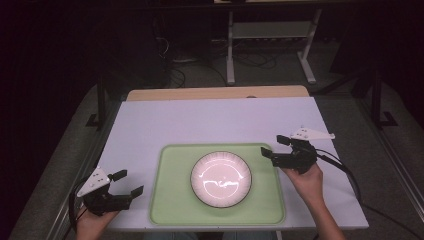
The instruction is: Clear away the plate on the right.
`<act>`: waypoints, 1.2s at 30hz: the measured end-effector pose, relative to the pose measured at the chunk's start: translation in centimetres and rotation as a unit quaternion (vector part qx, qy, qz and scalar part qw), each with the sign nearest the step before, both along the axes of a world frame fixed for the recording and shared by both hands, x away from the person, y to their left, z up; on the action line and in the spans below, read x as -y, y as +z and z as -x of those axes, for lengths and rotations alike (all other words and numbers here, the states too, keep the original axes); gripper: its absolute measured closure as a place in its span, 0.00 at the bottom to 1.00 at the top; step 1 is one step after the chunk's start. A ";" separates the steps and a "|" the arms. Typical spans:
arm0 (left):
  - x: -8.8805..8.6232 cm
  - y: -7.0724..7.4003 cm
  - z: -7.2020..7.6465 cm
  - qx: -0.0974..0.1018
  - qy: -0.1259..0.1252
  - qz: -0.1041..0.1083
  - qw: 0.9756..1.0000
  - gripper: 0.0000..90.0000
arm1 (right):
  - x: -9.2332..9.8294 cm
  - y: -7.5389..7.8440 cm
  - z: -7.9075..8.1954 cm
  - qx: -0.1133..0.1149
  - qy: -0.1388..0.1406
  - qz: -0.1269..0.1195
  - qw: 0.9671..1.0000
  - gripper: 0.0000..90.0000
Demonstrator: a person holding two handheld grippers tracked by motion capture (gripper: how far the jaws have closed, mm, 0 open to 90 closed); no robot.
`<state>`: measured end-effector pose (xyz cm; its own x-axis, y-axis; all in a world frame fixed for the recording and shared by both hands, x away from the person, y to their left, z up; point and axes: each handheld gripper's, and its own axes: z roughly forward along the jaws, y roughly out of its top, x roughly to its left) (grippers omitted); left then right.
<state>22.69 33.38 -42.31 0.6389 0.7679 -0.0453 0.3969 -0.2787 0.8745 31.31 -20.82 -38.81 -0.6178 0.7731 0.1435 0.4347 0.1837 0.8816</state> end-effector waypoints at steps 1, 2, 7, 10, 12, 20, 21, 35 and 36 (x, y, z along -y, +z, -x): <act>0.0 0.0 0.0 0.000 0.000 0.000 1.000 0.17 | 0.2 0.1 0.1 0.005 -0.002 0.004 1.000 0.22; 0.0 0.0 0.0 -0.001 -0.001 0.000 1.000 0.17 | 0.3 0.2 0.2 0.008 -0.002 0.006 1.000 0.22; 0.1 -0.1 -0.1 -0.002 -0.002 -0.001 1.000 0.17 | 1.6 0.2 0.5 0.017 -0.011 -0.001 1.000 0.22; 0.2 -0.1 -0.1 -0.003 -0.003 -0.002 1.000 0.17 | 2.3 0.2 0.8 0.024 -0.017 0.007 1.000 0.22; 0.2 -0.1 -0.1 -0.005 -0.004 -0.003 1.000 0.17 | 2.7 0.2 1.0 0.028 -0.019 0.009 0.999 0.22; 0.3 -0.1 -0.1 -0.006 -0.004 -0.004 1.000 0.17 | 4.1 -0.2 1.7 0.035 -0.032 0.018 0.999 0.21; 0.3 -0.1 -0.1 -0.006 -0.004 -0.004 1.000 0.17 | 4.4 -0.3 1.9 0.036 -0.035 0.021 0.999 0.21; 0.4 -0.1 -0.1 -0.008 -0.006 -0.004 1.000 0.17 | 6.4 -1.4 3.5 0.039 -0.050 0.027 0.998 0.21; 0.4 -0.1 -0.1 -0.009 -0.006 -0.005 1.000 0.17 | 6.5 -1.4 3.6 0.039 -0.051 0.026 0.998 0.20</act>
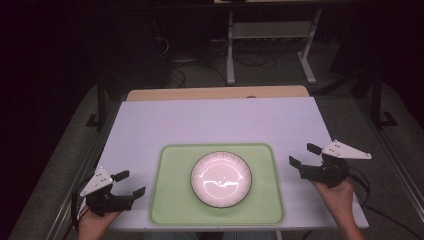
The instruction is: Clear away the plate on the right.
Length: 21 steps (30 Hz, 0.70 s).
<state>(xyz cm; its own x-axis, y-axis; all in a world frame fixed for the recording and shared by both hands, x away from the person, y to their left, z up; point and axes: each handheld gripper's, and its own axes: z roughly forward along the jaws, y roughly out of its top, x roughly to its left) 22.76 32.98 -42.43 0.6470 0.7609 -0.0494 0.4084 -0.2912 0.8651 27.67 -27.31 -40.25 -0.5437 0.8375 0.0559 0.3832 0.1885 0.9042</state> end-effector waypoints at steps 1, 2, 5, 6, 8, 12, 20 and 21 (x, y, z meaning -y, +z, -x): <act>0.0 0.0 0.0 0.000 0.000 0.000 1.000 0.17 | 0.1 -0.1 0.1 -0.002 -0.001 -0.001 1.000 0.20; 0.0 0.0 0.0 0.000 0.000 0.000 1.000 0.17 | 0.2 -0.1 0.2 -0.002 -0.001 0.000 1.000 0.20; 0.0 0.0 0.0 -0.001 -0.002 0.001 1.000 0.17 | 0.4 -0.3 0.6 -0.002 -0.005 0.003 1.000 0.20; 0.1 0.0 0.0 -0.001 -0.002 0.000 1.000 0.17 | 0.5 -0.4 0.7 -0.001 -0.006 0.003 1.000 0.20; 0.1 0.0 0.0 -0.001 -0.003 0.000 1.000 0.17 | 0.6 -0.6 0.9 -0.001 -0.007 0.003 1.000 0.20; 0.1 0.0 0.0 -0.001 -0.004 0.000 1.000 0.17 | 0.7 -1.0 1.3 -0.002 -0.008 0.010 1.000 0.20; 0.1 0.1 0.0 0.001 -0.008 0.000 1.000 0.17 | 0.7 -1.7 2.0 -0.002 -0.012 0.018 1.000 0.20; 0.2 0.1 0.0 0.002 -0.010 -0.002 1.000 0.17 | 0.7 -1.8 2.1 -0.002 -0.015 0.017 1.000 0.20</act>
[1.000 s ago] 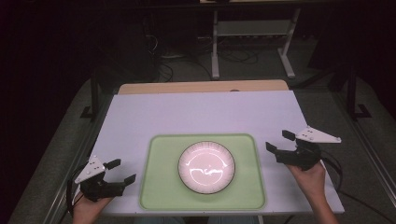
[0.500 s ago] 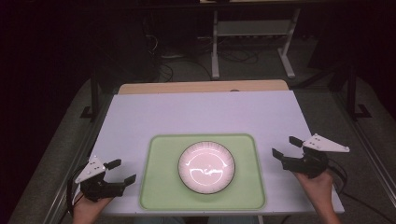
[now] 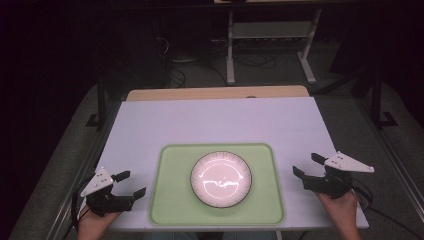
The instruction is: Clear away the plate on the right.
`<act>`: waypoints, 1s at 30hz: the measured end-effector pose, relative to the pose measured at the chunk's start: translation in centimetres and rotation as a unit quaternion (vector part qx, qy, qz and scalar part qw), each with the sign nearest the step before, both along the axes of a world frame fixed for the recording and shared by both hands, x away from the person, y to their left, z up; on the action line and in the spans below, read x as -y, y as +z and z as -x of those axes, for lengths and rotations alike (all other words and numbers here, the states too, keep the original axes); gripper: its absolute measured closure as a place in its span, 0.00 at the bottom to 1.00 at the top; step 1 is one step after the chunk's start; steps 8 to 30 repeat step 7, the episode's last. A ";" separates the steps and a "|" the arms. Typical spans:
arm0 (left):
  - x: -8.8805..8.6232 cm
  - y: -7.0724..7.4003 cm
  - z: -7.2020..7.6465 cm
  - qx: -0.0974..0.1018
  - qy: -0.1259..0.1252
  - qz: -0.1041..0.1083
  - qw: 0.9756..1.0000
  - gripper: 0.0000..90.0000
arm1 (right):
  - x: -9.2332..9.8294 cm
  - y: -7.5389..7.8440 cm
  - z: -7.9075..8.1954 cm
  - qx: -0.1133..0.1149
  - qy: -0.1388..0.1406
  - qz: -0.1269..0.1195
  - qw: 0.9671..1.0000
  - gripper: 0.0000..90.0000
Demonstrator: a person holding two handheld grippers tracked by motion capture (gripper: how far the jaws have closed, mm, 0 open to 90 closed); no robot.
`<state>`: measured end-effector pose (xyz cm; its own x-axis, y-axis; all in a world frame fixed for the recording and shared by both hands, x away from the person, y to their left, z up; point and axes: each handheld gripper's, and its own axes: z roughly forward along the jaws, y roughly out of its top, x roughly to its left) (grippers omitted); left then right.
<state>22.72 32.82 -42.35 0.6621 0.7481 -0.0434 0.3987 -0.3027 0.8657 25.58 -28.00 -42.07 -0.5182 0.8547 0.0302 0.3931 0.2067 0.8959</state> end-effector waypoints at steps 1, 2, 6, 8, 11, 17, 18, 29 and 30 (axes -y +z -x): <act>0.0 0.0 0.0 0.000 0.000 -0.001 1.000 0.17 | 0.0 0.0 0.0 0.001 -0.001 0.002 1.000 0.20; 0.0 0.0 0.0 0.000 0.000 -0.001 1.000 0.17 | 0.0 -0.1 0.0 0.002 -0.002 0.004 1.000 0.20; 0.0 0.0 -0.1 -0.002 0.000 -0.001 1.000 0.17 | -0.2 -0.2 0.0 0.001 0.000 0.012 1.000 0.20; 0.0 0.0 -0.1 -0.002 0.000 -0.001 1.000 0.17 | -0.2 -0.2 0.0 0.001 0.000 0.013 1.000 0.20; 0.0 0.0 -0.1 -0.002 0.000 -0.001 1.000 0.17 | -0.2 -0.2 0.0 0.001 0.000 0.013 1.000 0.20; 0.0 0.0 -0.1 -0.002 0.000 -0.001 1.000 0.17 | -0.2 -0.2 0.0 0.001 0.000 0.013 1.000 0.20; 0.0 0.0 -0.1 -0.002 0.000 -0.001 1.000 0.17 | -0.2 -0.2 0.0 0.001 0.000 0.013 1.000 0.20; 0.0 0.0 -0.1 -0.002 0.000 -0.001 1.000 0.17 | -0.2 -0.2 0.0 0.001 0.000 0.013 1.000 0.20; 0.0 0.0 -0.1 -0.002 0.000 -0.001 1.000 0.17 | -0.2 -0.2 0.0 0.001 0.000 0.013 1.000 0.20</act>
